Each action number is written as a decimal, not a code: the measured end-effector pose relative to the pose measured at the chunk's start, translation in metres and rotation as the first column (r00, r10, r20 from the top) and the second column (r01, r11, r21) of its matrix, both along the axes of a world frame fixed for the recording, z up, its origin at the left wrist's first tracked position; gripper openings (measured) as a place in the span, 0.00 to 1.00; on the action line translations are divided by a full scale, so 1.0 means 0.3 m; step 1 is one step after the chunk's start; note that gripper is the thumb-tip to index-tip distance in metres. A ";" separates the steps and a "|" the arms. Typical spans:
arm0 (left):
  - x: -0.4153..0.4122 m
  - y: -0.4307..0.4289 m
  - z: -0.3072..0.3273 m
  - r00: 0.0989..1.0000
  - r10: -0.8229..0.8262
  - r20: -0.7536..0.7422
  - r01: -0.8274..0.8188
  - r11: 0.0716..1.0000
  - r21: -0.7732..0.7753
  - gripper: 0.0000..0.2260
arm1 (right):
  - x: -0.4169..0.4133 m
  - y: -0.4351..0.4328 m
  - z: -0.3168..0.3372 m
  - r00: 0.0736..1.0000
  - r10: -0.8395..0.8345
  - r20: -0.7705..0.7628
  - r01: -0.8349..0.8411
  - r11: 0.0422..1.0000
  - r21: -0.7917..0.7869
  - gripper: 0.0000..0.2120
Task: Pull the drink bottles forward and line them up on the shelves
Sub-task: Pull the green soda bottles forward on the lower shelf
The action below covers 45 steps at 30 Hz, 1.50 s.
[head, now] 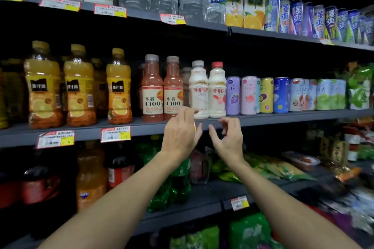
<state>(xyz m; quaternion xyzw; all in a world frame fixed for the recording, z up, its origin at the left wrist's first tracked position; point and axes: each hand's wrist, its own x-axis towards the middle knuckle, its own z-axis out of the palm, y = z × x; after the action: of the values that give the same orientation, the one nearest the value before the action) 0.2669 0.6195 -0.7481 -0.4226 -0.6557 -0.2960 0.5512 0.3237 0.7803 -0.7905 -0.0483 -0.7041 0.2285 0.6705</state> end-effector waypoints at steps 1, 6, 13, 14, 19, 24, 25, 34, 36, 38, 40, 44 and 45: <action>-0.005 -0.011 -0.038 0.999 -0.012 -0.051 0.013 1.000 0.011 0.14 | -0.009 -0.024 -0.035 1.000 0.006 0.001 -0.006 1.000 0.009 0.14; -0.053 -0.084 -0.268 0.997 -0.057 -0.061 0.056 0.998 -0.021 0.11 | -0.054 -0.113 -0.249 0.991 0.073 0.109 -0.072 0.997 -0.006 0.14; -0.120 -0.153 -0.500 0.974 0.144 0.176 -0.132 0.988 -0.080 0.23 | -0.118 -0.204 -0.486 0.899 0.149 0.413 -0.098 0.985 -0.143 0.29; -0.126 -0.157 -0.525 0.965 0.155 0.211 -0.144 0.987 -0.069 0.26 | -0.126 -0.212 -0.509 0.874 0.145 0.463 -0.082 0.985 -0.153 0.33; -0.121 -0.175 -0.651 0.880 0.169 0.443 -0.188 0.982 0.000 0.35 | -0.152 -0.243 -0.596 0.778 0.172 0.605 -0.058 0.977 -0.203 0.44; -0.097 -0.171 -0.700 0.769 0.122 0.627 -0.174 0.984 0.022 0.39 | -0.178 -0.262 -0.595 0.759 0.162 0.630 -0.018 0.973 -0.229 0.45; -0.093 -0.165 -0.700 0.748 0.108 0.654 -0.167 0.985 0.028 0.39 | -0.181 -0.268 -0.594 0.753 0.180 0.633 -0.019 0.967 -0.252 0.45; -0.069 -0.125 -0.688 0.546 -0.041 0.837 -0.151 0.978 0.147 0.40 | -0.203 -0.247 -0.567 0.712 0.163 0.683 0.065 0.953 -0.295 0.48; -0.076 -0.131 -0.686 0.521 -0.028 0.853 -0.143 0.983 0.119 0.41 | -0.197 -0.242 -0.560 0.714 0.091 0.694 0.121 0.961 -0.250 0.49; -0.083 -0.140 -0.695 0.509 -0.013 0.861 -0.099 0.992 0.073 0.42 | -0.194 -0.235 -0.562 0.707 0.067 0.704 0.133 0.965 -0.225 0.48; -0.090 -0.153 -0.703 0.477 -0.043 0.878 -0.043 0.997 0.072 0.42 | -0.190 -0.222 -0.567 0.690 0.138 0.710 0.071 0.964 -0.257 0.46; -0.103 -0.185 -0.705 0.435 -0.062 0.898 0.005 0.998 0.066 0.42 | -0.177 -0.195 -0.569 0.625 0.321 0.711 -0.024 0.919 -0.393 0.45; -0.106 -0.188 -0.704 0.440 -0.047 0.897 0.001 0.999 0.051 0.42 | -0.176 -0.193 -0.566 0.632 0.319 0.706 -0.013 0.915 -0.402 0.46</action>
<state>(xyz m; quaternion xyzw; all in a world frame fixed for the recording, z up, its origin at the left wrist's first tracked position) 0.2351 0.5631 -0.9592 -0.1993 -0.8354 -0.4965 0.1257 0.2707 0.7225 -0.9604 -0.1949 -0.8663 0.3737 0.2682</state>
